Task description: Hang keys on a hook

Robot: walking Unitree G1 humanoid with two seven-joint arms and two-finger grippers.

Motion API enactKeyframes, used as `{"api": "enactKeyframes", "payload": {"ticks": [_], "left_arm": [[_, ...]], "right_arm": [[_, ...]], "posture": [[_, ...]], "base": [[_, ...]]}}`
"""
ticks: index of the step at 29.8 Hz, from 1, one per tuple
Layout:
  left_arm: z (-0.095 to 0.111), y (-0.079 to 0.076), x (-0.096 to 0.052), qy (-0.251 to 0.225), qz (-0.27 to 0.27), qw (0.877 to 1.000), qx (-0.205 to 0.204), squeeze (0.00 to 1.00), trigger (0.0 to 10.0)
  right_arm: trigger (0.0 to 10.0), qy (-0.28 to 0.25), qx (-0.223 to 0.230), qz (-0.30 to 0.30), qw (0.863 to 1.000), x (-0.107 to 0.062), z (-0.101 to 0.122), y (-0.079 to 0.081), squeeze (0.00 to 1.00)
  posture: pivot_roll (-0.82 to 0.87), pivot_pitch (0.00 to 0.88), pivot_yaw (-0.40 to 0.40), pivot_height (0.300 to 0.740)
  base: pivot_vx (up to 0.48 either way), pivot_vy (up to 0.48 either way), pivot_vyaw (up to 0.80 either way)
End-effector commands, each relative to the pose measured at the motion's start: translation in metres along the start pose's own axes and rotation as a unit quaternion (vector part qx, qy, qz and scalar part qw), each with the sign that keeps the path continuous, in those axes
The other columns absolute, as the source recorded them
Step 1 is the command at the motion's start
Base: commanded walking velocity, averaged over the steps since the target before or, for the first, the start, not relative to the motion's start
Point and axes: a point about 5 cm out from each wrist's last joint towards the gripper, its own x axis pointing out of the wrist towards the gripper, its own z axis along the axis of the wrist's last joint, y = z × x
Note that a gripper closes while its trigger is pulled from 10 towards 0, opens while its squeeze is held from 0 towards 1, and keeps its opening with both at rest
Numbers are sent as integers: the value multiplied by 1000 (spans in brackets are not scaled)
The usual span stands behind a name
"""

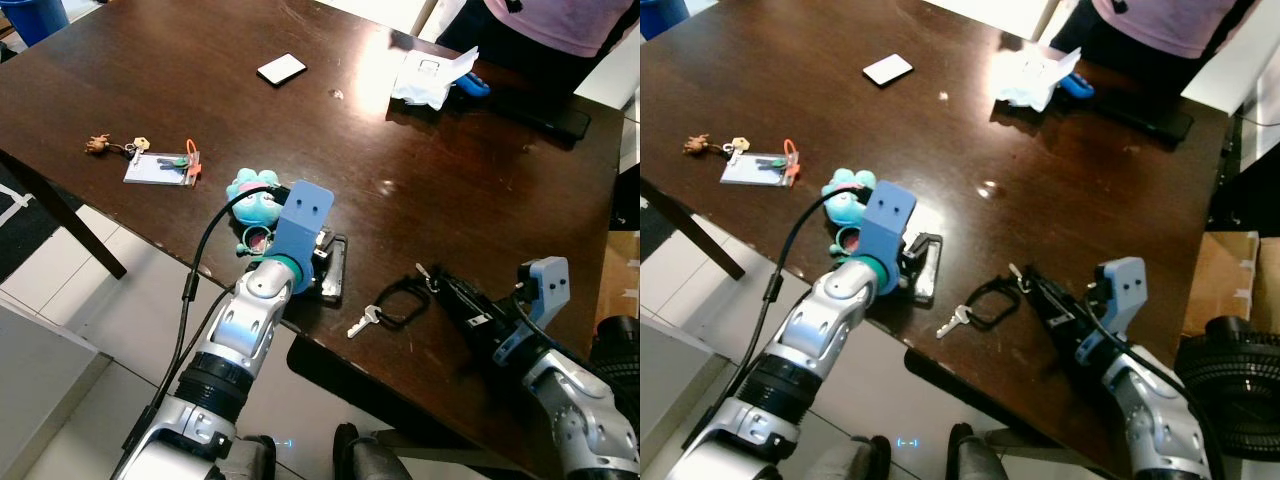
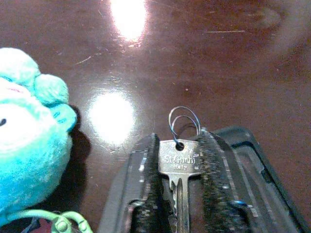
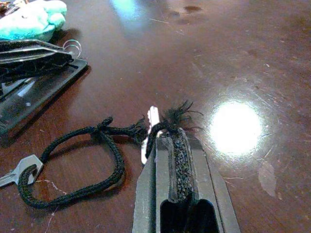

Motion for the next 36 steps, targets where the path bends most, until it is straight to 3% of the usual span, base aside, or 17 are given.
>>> {"api": "enactKeyframes", "payload": {"ticks": [1,21,28,30,33,34,35,36], "left_arm": [[-14,2,-1,31,8,999,-1,0,0],[-12,9,-4,19,20,999,-15,0,0],[21,13,-21,-27,3,998,-58,0,0],[21,13,-21,-27,3,998,-58,0,0],[40,16,-25,-55,8,995,-84,0,0],[46,17,-25,-62,9,994,-85,0,8157],[46,17,-25,-62,9,994,-85,0,8157],[48,16,-25,-64,1,995,-78,0,10000]], "right_arm": [[10000,80,53,-24,995,-12,-42,-1,0],[10000,79,52,-26,995,-9,-42,-1,0],[10000,76,51,-30,995,-8,-42,-2,0],[10000,76,51,-30,995,-8,-42,-2,0],[10000,76,51,-31,995,-7,-43,-2,0],[10000,75,52,-30,995,-6,-43,-1,0],[10000,75,52,-30,995,-6,-43,-1,0],[10000,75,51,-30,995,-5,-43,-1,0]], "posture": [[1,239,91,740],[3,218,89,740],[1,208,94,740],[1,208,94,740],[5,199,93,740],[4,195,94,740],[4,195,94,740],[-1,194,97,740]], "base": [[0,0,0],[0,0,0],[0,0,0],[0,0,0],[0,0,0],[0,0,0],[0,0,0],[0,0,0]]}}
